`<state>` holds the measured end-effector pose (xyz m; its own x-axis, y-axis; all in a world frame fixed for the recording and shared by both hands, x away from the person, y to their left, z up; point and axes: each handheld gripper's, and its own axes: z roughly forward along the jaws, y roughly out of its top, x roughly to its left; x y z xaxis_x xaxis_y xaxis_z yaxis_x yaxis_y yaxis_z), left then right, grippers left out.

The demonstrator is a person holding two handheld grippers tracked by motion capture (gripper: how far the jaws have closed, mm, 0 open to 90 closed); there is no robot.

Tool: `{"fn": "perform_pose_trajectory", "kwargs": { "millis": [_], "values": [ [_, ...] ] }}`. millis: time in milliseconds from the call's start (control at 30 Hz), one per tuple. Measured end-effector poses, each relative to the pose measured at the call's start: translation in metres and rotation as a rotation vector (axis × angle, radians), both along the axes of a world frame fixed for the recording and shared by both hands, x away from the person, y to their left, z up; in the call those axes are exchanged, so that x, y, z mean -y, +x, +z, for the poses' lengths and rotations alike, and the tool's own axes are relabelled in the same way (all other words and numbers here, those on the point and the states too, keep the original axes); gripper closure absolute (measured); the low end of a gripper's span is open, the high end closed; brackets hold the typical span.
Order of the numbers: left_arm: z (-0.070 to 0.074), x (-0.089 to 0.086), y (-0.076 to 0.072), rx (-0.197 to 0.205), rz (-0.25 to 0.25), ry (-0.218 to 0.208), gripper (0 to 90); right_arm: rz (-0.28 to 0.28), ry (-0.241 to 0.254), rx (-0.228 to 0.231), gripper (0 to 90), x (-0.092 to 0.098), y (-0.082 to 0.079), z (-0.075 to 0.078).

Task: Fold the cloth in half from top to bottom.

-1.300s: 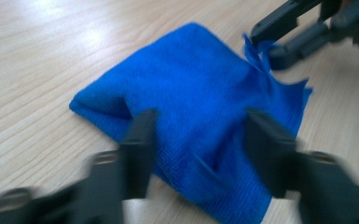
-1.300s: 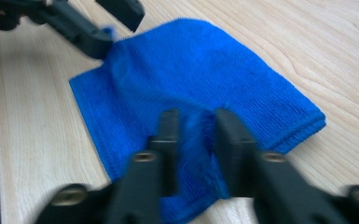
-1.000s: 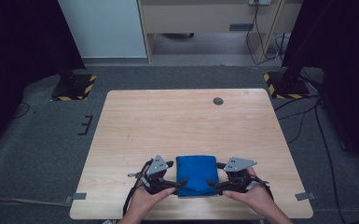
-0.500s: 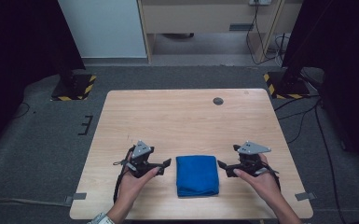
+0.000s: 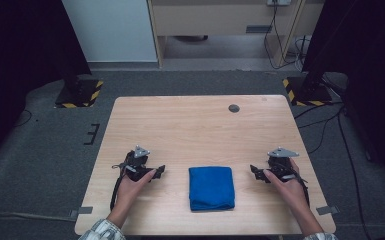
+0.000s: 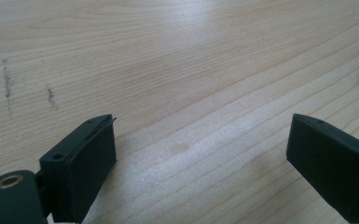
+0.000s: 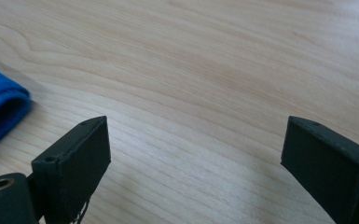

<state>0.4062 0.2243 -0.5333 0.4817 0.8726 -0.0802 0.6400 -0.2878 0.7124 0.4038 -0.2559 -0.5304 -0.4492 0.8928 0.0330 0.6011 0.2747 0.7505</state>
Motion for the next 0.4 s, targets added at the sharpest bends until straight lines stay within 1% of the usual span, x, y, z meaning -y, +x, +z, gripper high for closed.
{"fn": "perform_pose_trajectory", "kwargs": {
  "millis": [33, 100, 133, 167, 400],
  "values": [
    [-0.0012, 0.0005, -0.0003, 0.012, -0.006, 0.014, 7.2, -0.004, -0.01, -0.005, 8.1, 0.0009, 0.0011, -0.0019],
    [-0.0027, 0.0029, -0.0013, 0.03, -0.015, 0.049, 7.1, -0.019, -0.031, -0.029, 7.9, 0.0014, 0.0026, -0.0061],
    [-0.0032, 0.0037, -0.0015, 0.035, -0.02, 0.061, 7.0, -0.013, -0.045, -0.03, 7.0, 0.002, 0.0034, -0.0083],
    [-0.0034, 0.0046, -0.0015, 0.036, -0.024, 0.07, 6.8, -0.021, -0.042, -0.033, 6.8, 0.0013, 0.0036, -0.0082],
    [-0.0035, 0.0057, -0.0015, 0.035, -0.026, 0.078, 5.5, -0.024, -0.052, -0.037, 4.7, 0.0013, 0.0051, -0.0086]
  ]
}}
